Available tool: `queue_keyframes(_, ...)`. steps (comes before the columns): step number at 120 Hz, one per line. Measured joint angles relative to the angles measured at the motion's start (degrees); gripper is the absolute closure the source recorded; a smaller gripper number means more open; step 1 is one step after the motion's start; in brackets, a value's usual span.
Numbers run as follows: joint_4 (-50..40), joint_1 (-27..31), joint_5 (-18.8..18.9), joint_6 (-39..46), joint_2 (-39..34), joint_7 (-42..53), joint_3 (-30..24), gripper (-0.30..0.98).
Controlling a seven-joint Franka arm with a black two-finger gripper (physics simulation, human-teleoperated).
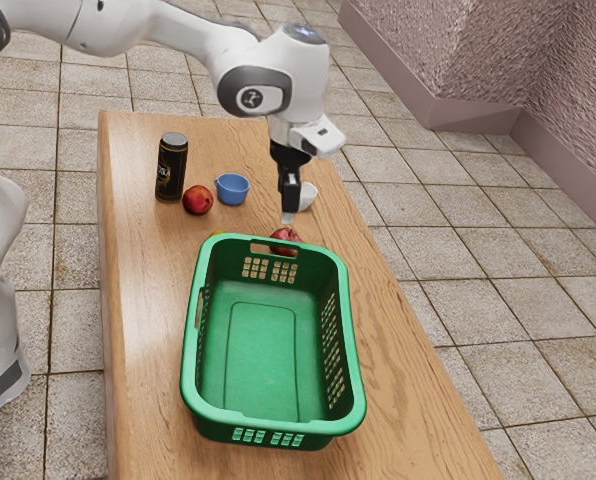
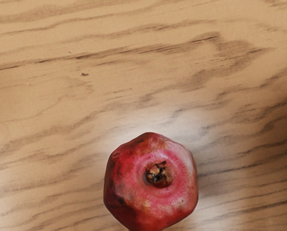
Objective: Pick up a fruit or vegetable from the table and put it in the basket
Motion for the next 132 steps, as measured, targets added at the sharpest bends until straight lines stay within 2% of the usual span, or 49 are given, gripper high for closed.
queue_keyframes(54, -3.1, -0.8, 0.7, 3.1, -1.1, 0.6, 3.0, 0.00)
queue_keyframes(81, 0.4, -3.5, 0.9, 3.5, 3.7, 0.7, 2.9, 0.00)
queue_keyframes(132, 0.7, -3.2, 0.5, 5.5, 7.9, 0.9, 3.4, 0.00)
